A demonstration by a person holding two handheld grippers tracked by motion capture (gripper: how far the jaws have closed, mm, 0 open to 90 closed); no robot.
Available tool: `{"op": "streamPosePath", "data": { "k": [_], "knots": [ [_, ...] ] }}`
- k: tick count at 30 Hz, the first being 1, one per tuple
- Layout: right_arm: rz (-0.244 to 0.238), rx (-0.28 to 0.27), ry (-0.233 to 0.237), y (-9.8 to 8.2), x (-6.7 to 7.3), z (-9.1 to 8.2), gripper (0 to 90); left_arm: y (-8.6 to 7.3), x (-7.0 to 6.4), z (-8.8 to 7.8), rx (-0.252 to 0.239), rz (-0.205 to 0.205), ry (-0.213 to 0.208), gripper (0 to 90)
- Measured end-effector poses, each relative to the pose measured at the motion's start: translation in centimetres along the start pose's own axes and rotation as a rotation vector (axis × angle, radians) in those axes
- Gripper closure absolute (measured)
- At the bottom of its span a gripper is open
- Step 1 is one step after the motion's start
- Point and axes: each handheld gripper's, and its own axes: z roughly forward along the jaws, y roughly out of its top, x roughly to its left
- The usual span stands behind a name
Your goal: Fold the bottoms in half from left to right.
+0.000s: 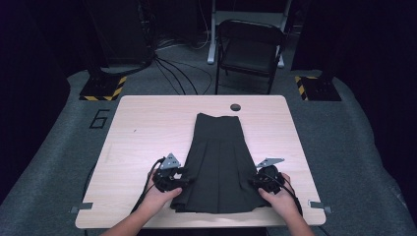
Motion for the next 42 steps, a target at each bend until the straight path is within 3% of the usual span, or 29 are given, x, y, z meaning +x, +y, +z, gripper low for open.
{"op": "streamPosePath", "data": {
  "k": [2,4,9,14,19,26,34,37,39,41,42],
  "knots": [
    [0.01,-0.007,-0.005,-0.1,0.1,0.0,66.8,-0.6,-0.5,0.5,0.029,0.041,0.007,48.3],
    [0.003,-0.006,-0.012,-0.1,0.2,0.0,66.6,-1.1,-0.9,1.1,0.051,0.053,0.009,48.1],
    [-0.003,-0.017,-0.046,-0.2,0.6,-0.1,62.6,-1.5,-0.9,2.1,0.082,0.047,-0.002,47.7],
    [-0.021,-0.027,-0.052,-0.4,0.9,-0.8,61.5,-1.9,-0.9,2.7,0.079,0.037,-0.014,47.4],
    [0.0,-0.044,-0.041,-0.7,0.7,-1.4,61.2,-2.0,-1.2,2.7,0.076,0.06,0.006,47.3],
    [0.002,-0.052,-0.046,-0.7,0.7,-1.7,59.7,-1.3,-1.0,2.3,0.099,0.056,-0.009,46.4],
    [0.018,-0.081,-0.054,-0.6,0.6,-2.2,54.6,-0.2,-0.7,0.9,0.06,0.062,-0.011,44.6],
    [0.007,-0.117,-0.057,-0.5,0.3,-2.4,51.4,0.1,-0.4,0.5,0.028,0.044,0.008,43.3],
    [0.044,-0.126,-0.061,-0.3,0.5,-2.5,48.6,0.3,0.2,0.2,0.02,0.032,0.015,41.6],
    [0.021,-0.128,-0.069,-0.2,0.3,-2.4,45.5,0.3,0.7,0.1,0.002,-0.007,0.031,39.7],
    [0.043,-0.128,-0.076,-0.1,0.5,-2.3,43.9,0.3,1.1,0.1,-0.004,-0.03,0.039,38.4]
  ]
}}
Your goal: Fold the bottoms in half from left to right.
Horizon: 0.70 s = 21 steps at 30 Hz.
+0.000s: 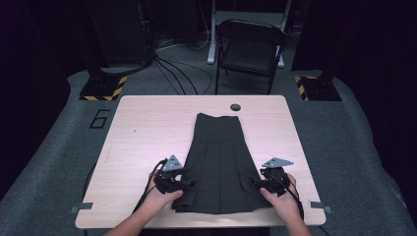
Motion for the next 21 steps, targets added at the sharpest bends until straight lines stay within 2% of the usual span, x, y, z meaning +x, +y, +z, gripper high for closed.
{"op": "streamPosePath", "data": {
  "k": [1,2,4,6,7,9,11,13,14,17,21],
  "knots": [
    [-0.017,-0.005,0.0,0.0,-0.1,0.2,41.8,0.0,0.4,0.1,-0.006,-0.017,0.013,37.2],
    [0.006,-0.001,-0.006,0.1,0.1,0.3,39.6,-0.1,0.8,0.2,-0.007,-0.039,0.017,37.1],
    [0.006,0.003,-0.009,0.3,0.1,0.7,36.0,-0.1,1.4,0.7,0.0,-0.066,0.036,34.2],
    [0.018,0.007,-0.005,0.6,0.1,1.2,32.0,-0.2,2.0,1.3,0.018,-0.066,0.055,33.7],
    [0.01,0.003,-0.007,0.7,0.0,1.5,31.6,-0.1,2.2,1.5,0.026,-0.061,0.064,33.4],
    [0.021,0.009,-0.016,1.1,0.0,1.8,29.7,0.1,2.4,2.1,0.015,-0.065,0.084,32.5],
    [0.014,0.003,-0.021,1.6,-0.2,2.1,27.5,0.6,2.7,2.5,0.021,-0.071,0.08,31.9],
    [0.012,0.008,-0.024,2.1,-0.5,2.5,25.5,1.4,3.1,3.0,0.02,-0.066,0.097,31.6],
    [0.029,0.012,-0.03,2.4,-0.4,2.6,24.0,1.8,3.3,3.2,0.022,-0.065,0.099,30.9],
    [0.032,0.005,-0.039,3.1,-0.6,3.5,19.6,2.6,3.9,4.2,0.021,-0.081,0.108,28.4],
    [0.041,0.007,-0.07,3.5,-0.8,4.8,15.1,2.7,4.5,5.3,0.028,-0.096,0.123,26.6]
  ]
}}
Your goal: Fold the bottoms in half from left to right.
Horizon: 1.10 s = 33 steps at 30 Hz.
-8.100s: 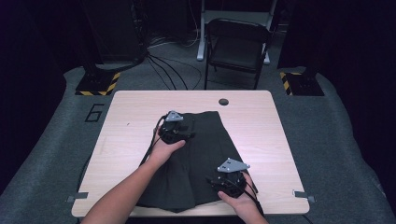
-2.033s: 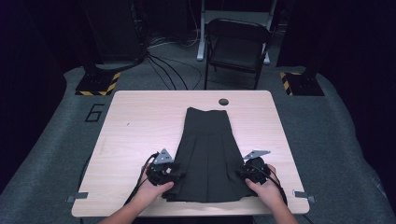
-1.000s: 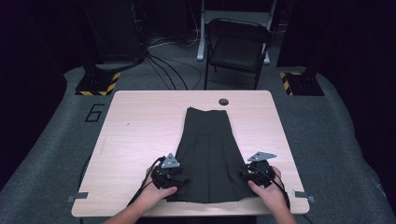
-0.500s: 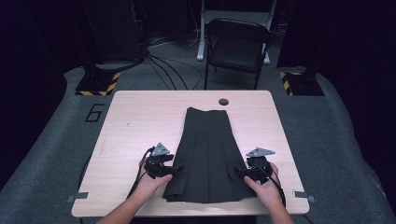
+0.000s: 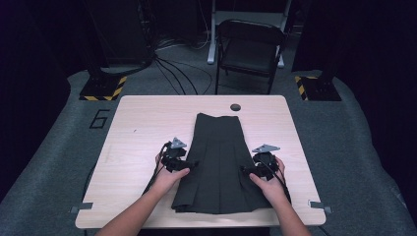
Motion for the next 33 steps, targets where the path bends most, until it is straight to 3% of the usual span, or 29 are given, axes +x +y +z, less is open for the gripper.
{"op": "streamPosePath", "data": {
  "k": [3,9,15,22,28,32,33],
  "knots": [
    [0.014,0.013,0.011,0.0,-0.3,0.7,14.4,-0.3,0.1,0.7,0.014,-0.009,-0.007,25.3],
    [0.049,0.008,0.032,-0.1,-0.7,1.3,14.3,-0.7,-0.4,1.1,0.019,0.013,-0.005,24.2],
    [0.047,0.026,0.021,-0.5,-0.7,1.9,14.3,-1.2,-0.2,1.6,0.021,-0.005,-0.012,23.8],
    [0.053,0.036,0.027,-0.8,-0.6,2.3,15.6,-1.4,-0.6,1.7,0.008,0.026,-0.007,24.3],
    [0.01,0.009,0.055,-0.9,0.0,2.0,35.0,-1.5,-0.9,1.7,-0.006,0.041,-0.038,36.5],
    [-0.005,-0.002,0.092,-1.0,0.2,1.9,49.4,-1.6,-1.0,1.8,-0.024,0.017,-0.065,47.2],
    [-0.027,-0.001,0.1,-1.0,0.1,1.9,52.7,-1.6,-1.1,1.8,-0.027,0.01,-0.071,49.7]
  ]
}}
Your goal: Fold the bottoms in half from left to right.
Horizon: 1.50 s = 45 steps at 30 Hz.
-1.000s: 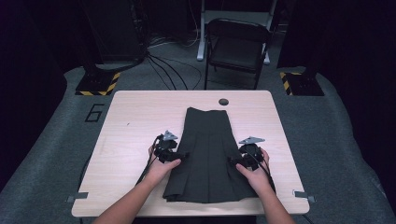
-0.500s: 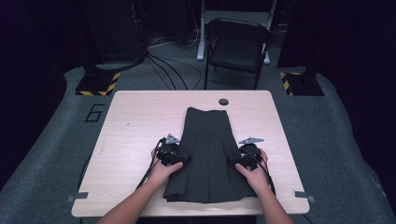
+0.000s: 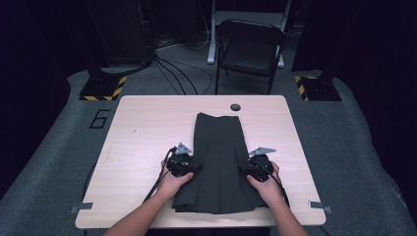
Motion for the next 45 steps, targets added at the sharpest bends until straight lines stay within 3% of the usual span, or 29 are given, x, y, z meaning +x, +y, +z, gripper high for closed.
{"op": "streamPosePath", "data": {
  "k": [3,4,7,12,16,19,23,27,30,35,41,45],
  "knots": [
    [0.01,0.011,0.018,0.1,0.3,0.0,59.6,0.0,0.0,0.1,0.002,-0.021,-0.027,58.9],
    [0.011,0.006,0.022,0.1,0.3,0.0,62.5,0.0,0.0,0.1,0.004,-0.045,-0.04,61.8],
    [0.046,0.011,0.054,0.1,0.4,0.0,69.8,0.1,0.1,0.1,0.005,-0.054,-0.056,68.6],
    [0.067,0.013,0.089,0.1,0.3,0.0,74.6,0.3,-0.4,0.1,0.01,0.0,-0.034,74.2],
    [0.046,0.003,0.067,0.3,0.6,-0.2,78.1,0.5,-0.6,-0.1,0.015,0.033,-0.011,76.6],
    [0.013,-0.011,0.048,0.4,0.7,-0.7,79.6,0.7,-0.6,-0.4,0.011,0.037,-0.005,78.2],
    [0.021,-0.038,0.062,1.0,0.7,-1.7,80.0,1.3,-0.3,-1.3,-0.011,0.035,-0.017,80.3],
    [-0.022,-0.05,0.048,1.6,1.4,-2.3,80.1,1.9,0.0,-2.4,-0.032,0.057,-0.008,80.5],
    [-0.047,-0.081,0.056,2.3,2.1,-3.1,80.2,2.2,0.1,-3.5,-0.053,0.046,-0.007,80.6],
    [-0.09,-0.139,0.067,3.2,3.6,-4.7,80.2,2.6,0.1,-6.3,-0.086,0.065,0.009,80.6],
    [-0.119,-0.171,0.109,3.8,5.5,-6.2,80.1,1.8,0.0,-9.9,-0.091,0.089,0.016,80.5],
    [-0.148,-0.167,0.137,4.0,6.9,-6.8,79.9,0.7,0.1,-12.0,-0.08,0.071,0.003,80.5]
  ]
}}
